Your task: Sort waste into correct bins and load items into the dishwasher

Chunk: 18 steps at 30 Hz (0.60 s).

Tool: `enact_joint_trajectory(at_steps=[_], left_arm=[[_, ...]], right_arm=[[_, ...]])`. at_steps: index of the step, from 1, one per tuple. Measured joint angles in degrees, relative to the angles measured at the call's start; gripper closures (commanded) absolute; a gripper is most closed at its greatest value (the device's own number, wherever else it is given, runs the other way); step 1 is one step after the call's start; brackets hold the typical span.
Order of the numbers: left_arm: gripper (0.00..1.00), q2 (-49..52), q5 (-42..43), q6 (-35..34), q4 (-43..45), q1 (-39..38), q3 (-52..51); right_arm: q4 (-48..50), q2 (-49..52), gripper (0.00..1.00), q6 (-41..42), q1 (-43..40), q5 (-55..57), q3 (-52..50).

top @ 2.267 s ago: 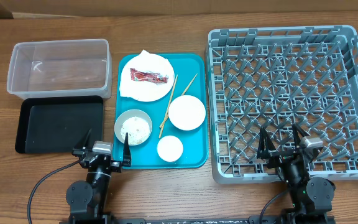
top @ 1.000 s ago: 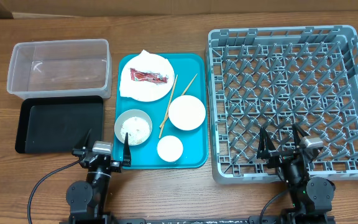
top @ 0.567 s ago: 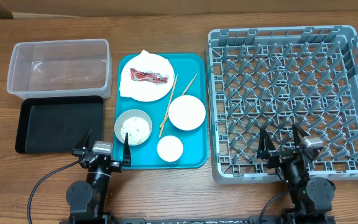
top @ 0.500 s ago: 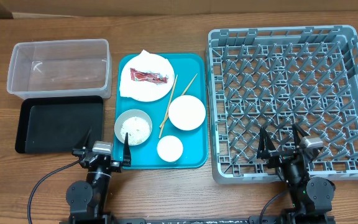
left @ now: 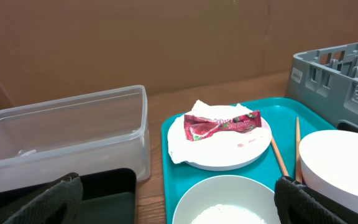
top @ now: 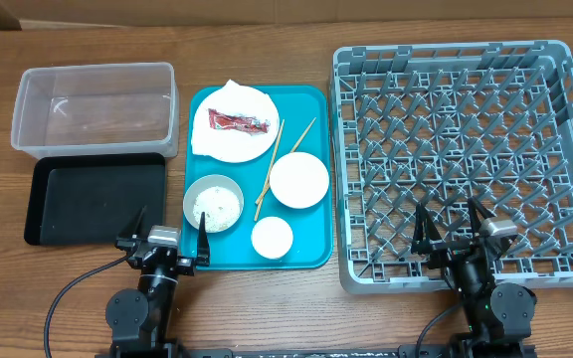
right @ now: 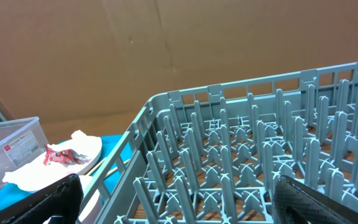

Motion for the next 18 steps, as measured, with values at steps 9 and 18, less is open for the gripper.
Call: enact_joint_trajectory(at_steps=[9, 18], left_arm=[[0.00, 0.00, 0.00, -1.03, 0.00, 0.00, 0.00], [0.00, 0.00, 2.43, -6.25, 4.92, 0.00, 0.20]], right_arm=[[0.39, 0.00, 0.00, 0.02, 0.00, 0.22, 0.00], [5.75, 0.00, 0.00, 0.02, 0.00, -3.10, 0.04]])
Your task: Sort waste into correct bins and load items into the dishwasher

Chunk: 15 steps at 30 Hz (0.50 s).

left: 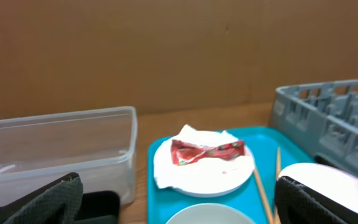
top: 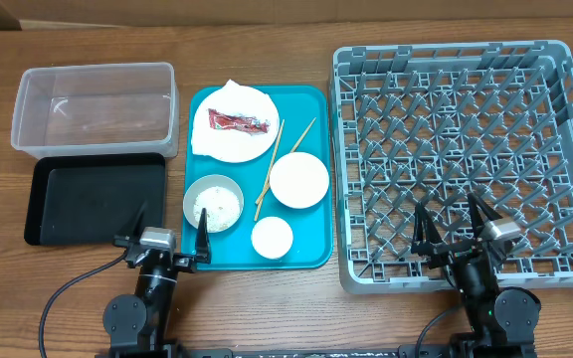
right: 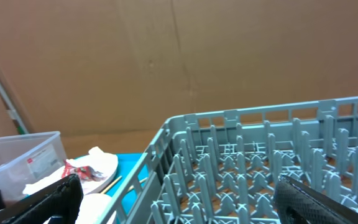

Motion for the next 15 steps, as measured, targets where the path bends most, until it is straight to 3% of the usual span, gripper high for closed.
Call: enact_joint_trajectory(at_steps=[8, 14, 15], left_arm=[[0.00, 5.64, 2.64, -2.32, -9.20, 0.00, 13.14], [0.00, 23.76, 5.88, -0.52, -14.43, 0.00, 33.59], [0.00, 27.54, 6.54, -0.11, -18.62, 0.00, 37.75]], right_arm=[[-1.77, 3.32, 0.00, -0.79, 0.00, -1.27, 10.54], [-9.42, 17.94, 0.00, -3.30, 0.00, -1.57, 28.11], [-12.96, 21.68, 0.00, -3.65, 0.00, -1.60, 32.02]])
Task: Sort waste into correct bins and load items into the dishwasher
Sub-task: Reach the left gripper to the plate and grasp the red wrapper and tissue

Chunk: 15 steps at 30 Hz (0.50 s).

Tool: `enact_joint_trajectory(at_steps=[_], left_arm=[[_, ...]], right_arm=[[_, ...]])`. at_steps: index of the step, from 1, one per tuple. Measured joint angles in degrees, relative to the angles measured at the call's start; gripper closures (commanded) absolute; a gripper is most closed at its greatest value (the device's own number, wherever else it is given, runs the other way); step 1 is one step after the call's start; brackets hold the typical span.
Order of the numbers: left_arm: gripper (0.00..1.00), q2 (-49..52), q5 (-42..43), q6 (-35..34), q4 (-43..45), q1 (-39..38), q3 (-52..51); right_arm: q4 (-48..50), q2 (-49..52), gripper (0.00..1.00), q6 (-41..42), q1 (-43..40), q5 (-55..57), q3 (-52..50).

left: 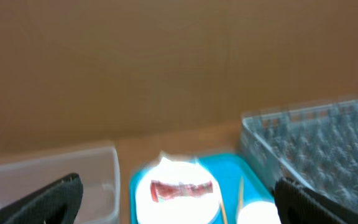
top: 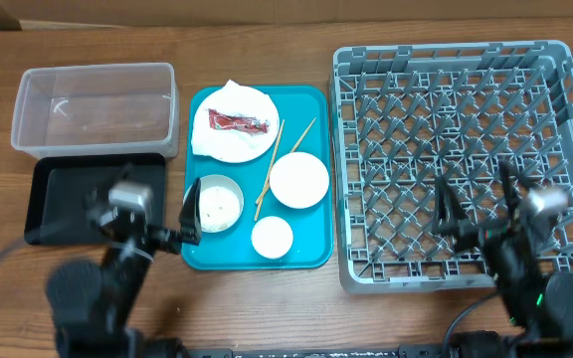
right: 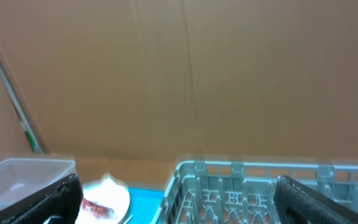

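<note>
A white plate [top: 233, 122] at the back of the teal tray [top: 311, 254] carries a red wrapper [top: 238, 122] on a crumpled napkin; the wrapper [left: 180, 188] shows blurred in the left wrist view. Two chopsticks [top: 270, 169], a white bowl [top: 299, 180], a bowl with white residue [top: 215, 202] and a small white cup [top: 272, 237] also lie on the tray. The grey dish rack [top: 466, 149] stands to the right. My left gripper [top: 143, 209] hangs open between the black tray and the teal tray. My right gripper [top: 476, 204] hangs open over the rack's front part. Both hold nothing.
A clear plastic bin [top: 95, 106] stands at the back left, with a shallow black tray [top: 68, 189] in front of it. A brown cardboard wall fills the background of both wrist views. The rack [right: 260, 186] has several upright tines.
Both arms have lifted and moved away from the table's front edge. Both wrist views look from higher up and are blurred. Both grippers stay open, and nothing on the table has moved.
Both grippers first sat low at the front edge of the table, open, the left facing the teal tray and the right facing the rack. They were a little higher at the following moment. Now both hang well above the table, empty.
</note>
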Motion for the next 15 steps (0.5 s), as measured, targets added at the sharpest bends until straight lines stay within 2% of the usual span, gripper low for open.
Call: enact_joint_trajectory(at_steps=[4, 5, 9, 12, 13, 15], left_arm=[[0.00, 18.91, 2.75, 1.53, -11.63, -0.33, 20.20], [0.00, 23.87, 3.26, 2.21, -14.91, -0.90, 25.88], [0.00, 42.73, 3.93, 7.85, -31.56, -5.01, 48.26], [0.00, 55.78, 4.20, 13.29, -40.15, -8.22, 63.08], [0.00, 60.30, 4.42, 15.50, -45.83, -9.11, 68.65], [0.00, 69.07, 4.61, 19.87, -49.37, -10.60, 77.79]], right_arm=[[-13.42, 16.87, 0.00, -1.90, 0.00, -0.50, 18.23], [-14.45, 18.53, 0.00, -1.95, 0.00, -0.55, 19.85], [-25.42, 31.82, 0.00, -2.99, 0.00, -0.94, 33.97], [-27.17, 38.73, 0.00, -2.93, 0.00, -1.40, 40.04], [-27.47, 40.83, 0.00, -2.47, 0.00, -1.75, 41.24], [-28.26, 43.93, 0.00, -1.86, 0.00, -2.86, 41.79]])
